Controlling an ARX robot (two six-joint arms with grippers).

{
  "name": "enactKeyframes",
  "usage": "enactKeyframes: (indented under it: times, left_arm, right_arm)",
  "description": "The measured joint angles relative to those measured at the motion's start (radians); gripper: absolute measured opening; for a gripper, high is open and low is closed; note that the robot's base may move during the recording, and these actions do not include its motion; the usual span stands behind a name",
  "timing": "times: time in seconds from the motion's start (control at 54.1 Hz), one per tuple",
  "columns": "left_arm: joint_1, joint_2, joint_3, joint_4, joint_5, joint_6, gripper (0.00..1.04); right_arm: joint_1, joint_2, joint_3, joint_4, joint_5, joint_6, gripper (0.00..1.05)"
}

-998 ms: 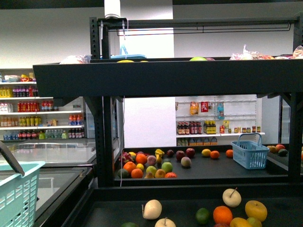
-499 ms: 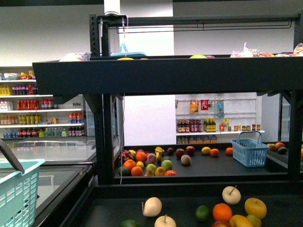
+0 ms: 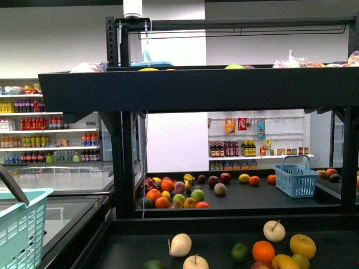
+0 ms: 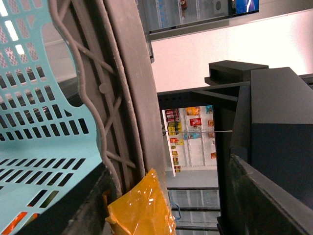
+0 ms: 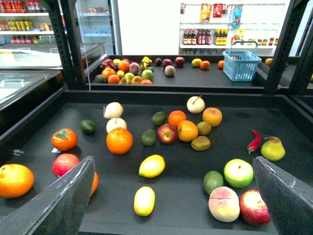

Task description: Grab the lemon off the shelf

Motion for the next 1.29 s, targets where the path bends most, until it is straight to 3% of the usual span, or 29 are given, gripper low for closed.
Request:
enactKeyframes:
  times: [0.203, 0.296, 0.591, 0.831, 1.016, 1.109, 1.293]
  left_arm:
    - [-0.001, 0.018, 0.002, -0.015, -0.004, 0.005, 0.27]
    - [-0.001, 0.020, 0.002, -0.015, -0.006, -0.008, 0.19]
    - [-0.017, -0.017, -0.023, -0.012, 0.016, -0.011, 0.15]
    - [-0.083, -0.200, -0.145, -0.006, 0.129, 0.064, 0.13]
    - [-0.201, -0.343, -0.208, -0.047, 0.232, 0.189, 0.13]
    - [-0.311, -0.385, -0.241, -0.084, 0.272, 0.251, 0.12]
    - [-0.490, -0.360, -0.245, -0.158, 0.263, 0.346, 0.12]
  right_arm:
    - [0.000, 0.000, 0.000, 0.000, 0.000, 0.000, 0.97]
    - [0.000, 0.000, 0.000, 0.000, 0.000, 0.000, 0.97]
    - [0.000, 0.000, 0.000, 0.000, 0.000, 0.000, 0.97]
    - [0.000, 0.000, 0.000, 0.000, 0.000, 0.000, 0.97]
    - [0.000, 0.000, 0.000, 0.000, 0.000, 0.000, 0.97]
    - [0.000, 0.000, 0.000, 0.000, 0.000, 0.000, 0.97]
    - [0.000, 0.000, 0.000, 0.000, 0.000, 0.000, 0.97]
